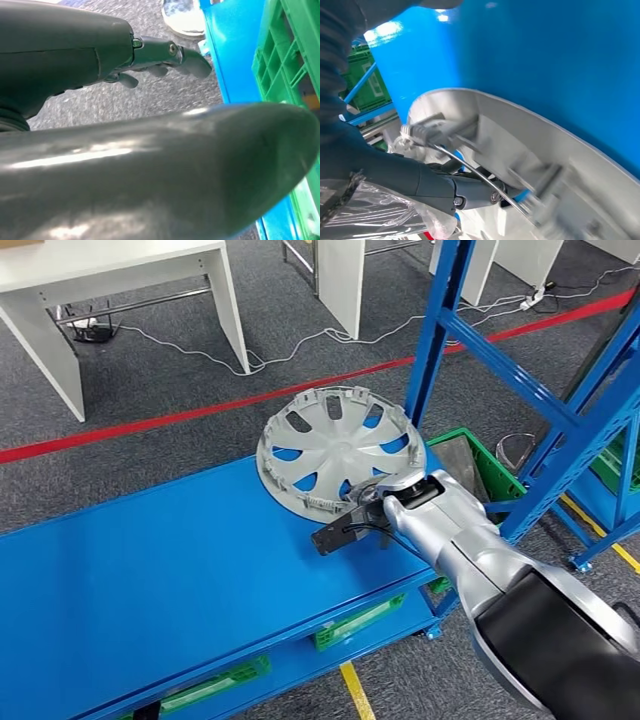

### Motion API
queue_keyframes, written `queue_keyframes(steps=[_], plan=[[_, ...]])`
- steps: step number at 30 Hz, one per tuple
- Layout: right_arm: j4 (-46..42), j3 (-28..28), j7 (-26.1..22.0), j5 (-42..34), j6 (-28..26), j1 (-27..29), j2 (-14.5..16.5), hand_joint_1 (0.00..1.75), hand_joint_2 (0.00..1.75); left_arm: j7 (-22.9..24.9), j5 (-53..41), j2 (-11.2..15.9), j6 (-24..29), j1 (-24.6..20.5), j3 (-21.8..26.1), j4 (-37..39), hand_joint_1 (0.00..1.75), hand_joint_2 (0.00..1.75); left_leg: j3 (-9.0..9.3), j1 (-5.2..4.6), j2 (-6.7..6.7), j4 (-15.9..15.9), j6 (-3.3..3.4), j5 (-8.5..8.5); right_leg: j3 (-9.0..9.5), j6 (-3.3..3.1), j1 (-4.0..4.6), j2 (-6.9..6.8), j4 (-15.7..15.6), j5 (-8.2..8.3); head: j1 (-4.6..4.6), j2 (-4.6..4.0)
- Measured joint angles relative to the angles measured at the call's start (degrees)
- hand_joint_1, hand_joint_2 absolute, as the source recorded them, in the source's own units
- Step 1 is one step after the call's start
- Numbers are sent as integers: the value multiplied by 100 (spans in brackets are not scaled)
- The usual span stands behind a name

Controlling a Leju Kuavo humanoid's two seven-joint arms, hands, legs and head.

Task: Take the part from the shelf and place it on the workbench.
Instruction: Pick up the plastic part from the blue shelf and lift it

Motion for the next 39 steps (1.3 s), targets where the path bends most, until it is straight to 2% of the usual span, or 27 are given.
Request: queue_keyframes(steps=[2,4,5,7,8,9,10,12,14,15,17,19,20,23,24,25,26,27,29,30,34,36,38,39], plan=[[-2,7,-9,-14,8,0,-2,0,175,-2,-1,3,-1,-1,3,0,0,0,6,-1,5,-31,57,4,-9,62,7,7,-16,11,-1,0],[-4,24,-44,-29,20,3,-14,0,175,-3,-5,5,-2,-5,7,0,0,0,16,20,18,-71,133,37,-96,119,3,1,128,-106,16,0],[-5,39,-64,-34,25,10,-22,0,175,-4,-9,3,-4,-7,7,0,0,0,16,32,25,-89,165,52,-222,144,1,-4,376,-252,29,0],[-5,74,-93,-44,20,34,-34,0,175,-5,-16,2,-7,-7,7,0,0,0,-3,30,34,-90,196,60,-597,178,-5,-14,1152,-615,53,0],[-5,87,-99,-48,13,48,-38,0,175,-7,-16,3,-8,-4,8,0,0,0,-9,28,38,-89,199,61,-762,189,-7,-15,1486,-723,52,0],[-6,101,-107,-51,5,58,-42,0,175,-10,-15,4,-8,-3,10,0,0,0,-9,27,41,-88,201,62,-836,193,-7,-16,1637,-726,51,0],[-7,113,-116,-53,2,62,-46,0,175,-15,-13,5,-8,-3,11,0,0,0,-5,27,42,-88,200,61,-797,188,-7,-17,1561,-624,53,0],[-17,134,-149,-60,0,54,-51,0,175,-28,-8,1,-8,-6,14,0,0,0,9,26,38,-86,191,58,-418,155,-6,-27,828,-245,54,0],[-32,145,-185,-72,-2,42,-54,0,175,-45,-1,-2,-8,-7,17,0,0,0,-1,3,31,-69,145,50,-42,106,6,-42,139,-43,49,0],[-40,150,-199,-90,-2,42,-54,0,175,-53,1,-1,-8,-7,21,0,0,0,-10,-5,29,-63,112,54,35,81,16,-43,-1,-27,45,0],[-61,172,-214,-147,-1,42,-54,0,175,-69,3,1,-7,-9,31,0,0,0,-14,-1,27,-69,45,71,45,27,24,-32,-34,-20,41,0],[-80,201,-216,-199,7,39,-54,0,175,-82,3,7,-4,-12,38,0,0,0,-50,8,24,39,-12,-25,59,-33,5,-41,-59,6,36,0],[-85,217,-216,-215,13,40,-54,0,175,-87,3,9,-2,-12,40,0,0,0,-131,13,23,239,-38,-158,66,-58,-10,-48,-73,16,29,0],[-93,277,-220,-278,32,68,-54,0,175,-90,-1,18,-1,-5,45,0,0,0,-604,29,22,1349,-90,-675,64,-86,-11,-55,-75,20,17,0],[-95,294,-222,-294,34,75,-54,0,175,-90,-3,21,-1,-2,47,0,0,0,-697,30,22,1570,-96,-719,65,-86,-10,-53,-74,20,17,0],[-96,309,-227,-304,36,78,-55,0,175,-90,-5,23,-1,0,49,0,0,0,-688,30,22,1561,-94,-647,69,-86,-10,-50,-73,19,17,0],[-99,321,-231,-310,38,78,-55,0,175,-91,-8,26,-1,0,51,0,0,0,-568,30,22,1315,-86,-477,77,-83,-10,-46,-72,18,17,0],[-103,334,-238,-319,45,75,-56,0,175,-92,-11,30,-1,0,52,0,0,0,-374,30,22,912,-71,-261,84,-78,-10,-42,-71,16,17,0],[-112,363,-261,-352,63,65,-65,0,175,-100,-16,35,-2,-5,54,0,0,0,-23,19,21,175,-36,-8,79,-44,15,-31,-59,10,20,0],[-115,382,-273,-379,75,59,-73,0,175,-107,-17,36,-2,-6,54,0,0,0,59,10,20,-9,-16,21,69,-19,24,-26,-56,12,22,0],[-119,474,-296,-513,161,36,-132,0,175,-134,-31,45,-2,-12,60,0,0,0,88,10,28,-119,110,41,25,103,13,-18,-33,-17,25,0],[-120,541,-301,-579,212,31,-182,0,175,-148,-34,48,-2,-20,63,0,0,0,85,24,40,-152,174,71,-206,158,6,-21,405,-278,44,0],[-120,615,-310,-630,233,41,-231,0,175,-155,-34,50,-3,-19,65,0,0,0,59,21,48,-150,203,77,-597,199,4,-24,1209,-640,57,0],[-121,649,-318,-646,237,46,-248,0,175,-156,-34,53,-3,-15,66,0,0,0,52,20,52,-149,205,79,-730,209,1,-26,1487,-720,55,0]])
